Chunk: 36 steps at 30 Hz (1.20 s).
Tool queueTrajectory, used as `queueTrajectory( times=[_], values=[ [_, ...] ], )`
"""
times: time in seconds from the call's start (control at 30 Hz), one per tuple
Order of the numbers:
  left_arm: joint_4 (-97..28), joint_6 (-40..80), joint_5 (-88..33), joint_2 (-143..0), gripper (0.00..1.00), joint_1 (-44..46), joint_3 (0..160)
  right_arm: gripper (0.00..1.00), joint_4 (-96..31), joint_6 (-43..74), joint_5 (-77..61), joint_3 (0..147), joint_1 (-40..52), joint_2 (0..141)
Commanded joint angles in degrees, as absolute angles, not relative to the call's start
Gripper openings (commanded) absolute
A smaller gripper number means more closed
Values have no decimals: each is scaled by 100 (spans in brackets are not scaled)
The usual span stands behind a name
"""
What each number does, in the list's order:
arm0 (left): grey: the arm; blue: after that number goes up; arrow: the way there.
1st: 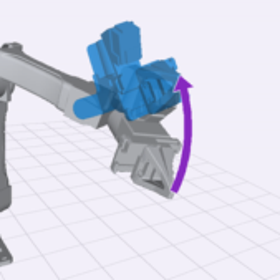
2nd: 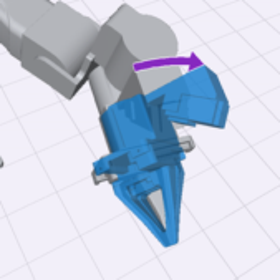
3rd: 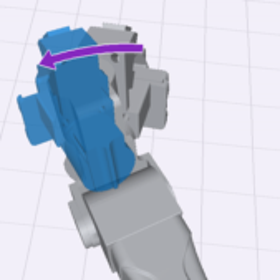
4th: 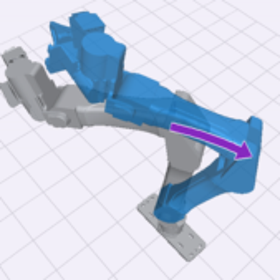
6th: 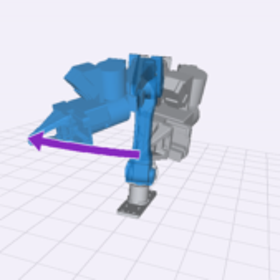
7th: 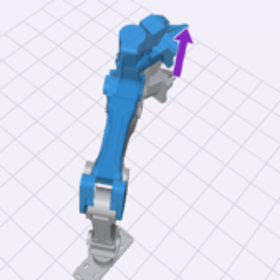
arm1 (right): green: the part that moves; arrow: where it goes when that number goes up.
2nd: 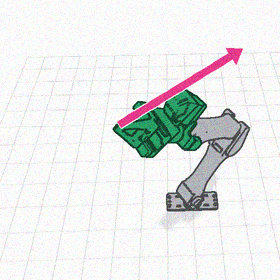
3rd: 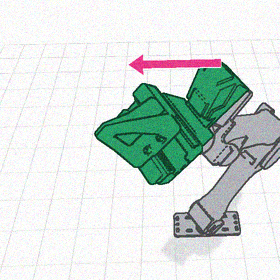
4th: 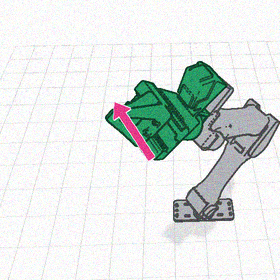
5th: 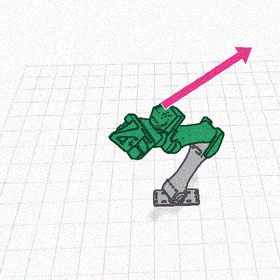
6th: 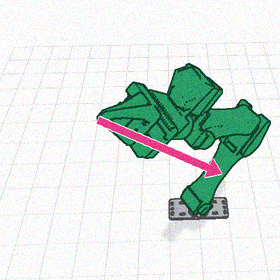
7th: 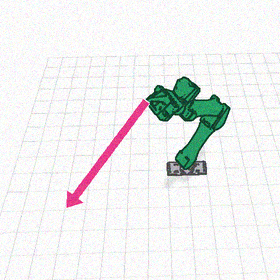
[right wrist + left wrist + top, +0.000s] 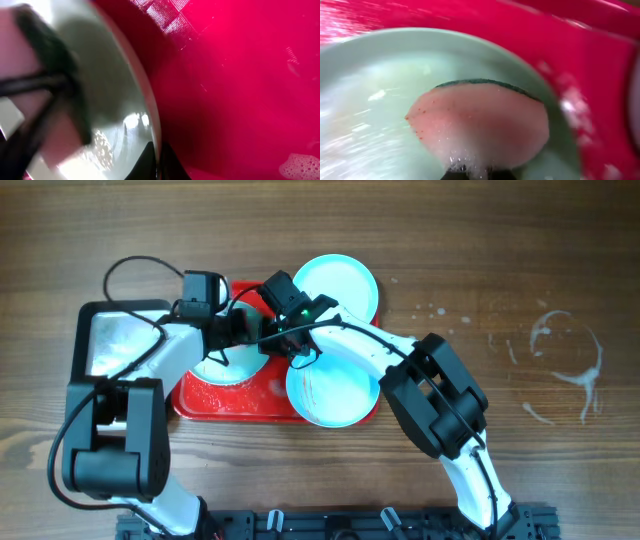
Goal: Clean dirty plates on tray and stack at the side
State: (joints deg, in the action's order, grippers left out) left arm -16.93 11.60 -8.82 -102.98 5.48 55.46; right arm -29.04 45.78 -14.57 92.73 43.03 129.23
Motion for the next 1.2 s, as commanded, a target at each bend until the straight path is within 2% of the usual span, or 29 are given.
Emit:
queueTrajectory(
  times=[0.0, 0.03, 0.23, 0.47, 0.6, 0.77, 0.83, 0.93, 1.03, 1.17],
  values=[
    [-1763, 744, -2091, -10503, 4, 631, 5443, 4, -3030, 4383, -1468, 9137, 4353, 13181],
    [-1761, 760, -1994, -10503, 4, 613, 5446, 4, -3030, 4372, -1468, 9137, 4353, 13181],
    [-2320, 2622, 578, -10501, 4, 274, 5446, 4, -3033, 4366, -1468, 9137, 4353, 13181],
    [-2969, 2637, 2062, -10501, 4, -3, 5446, 5, -3028, 4366, -1468, 9137, 4353, 13181],
    [-3035, 2497, 1612, -10501, 4, -12, 5446, 4, -3026, 4366, -1466, 9137, 4353, 13181],
    [-2956, 913, -2180, -10501, 4, -12, 5446, 4, -3026, 4368, -1466, 9137, 4353, 13181],
    [-3000, 338, -3277, -10501, 4, -12, 5446, 4, -3026, 4364, -1468, 9137, 4353, 13181],
    [-3127, -198, -4005, -10501, 4, -12, 5446, 4, -3030, 4362, -1468, 9137, 4353, 13181],
    [-3155, -239, -3577, -10501, 4, -19, 5446, 4, -3030, 4359, -1468, 9137, 4353, 13181],
    [-3312, 1269, -786, -10501, 4, -19, 5446, 4, -3030, 4351, -1468, 9137, 4353, 13181]
  ],
)
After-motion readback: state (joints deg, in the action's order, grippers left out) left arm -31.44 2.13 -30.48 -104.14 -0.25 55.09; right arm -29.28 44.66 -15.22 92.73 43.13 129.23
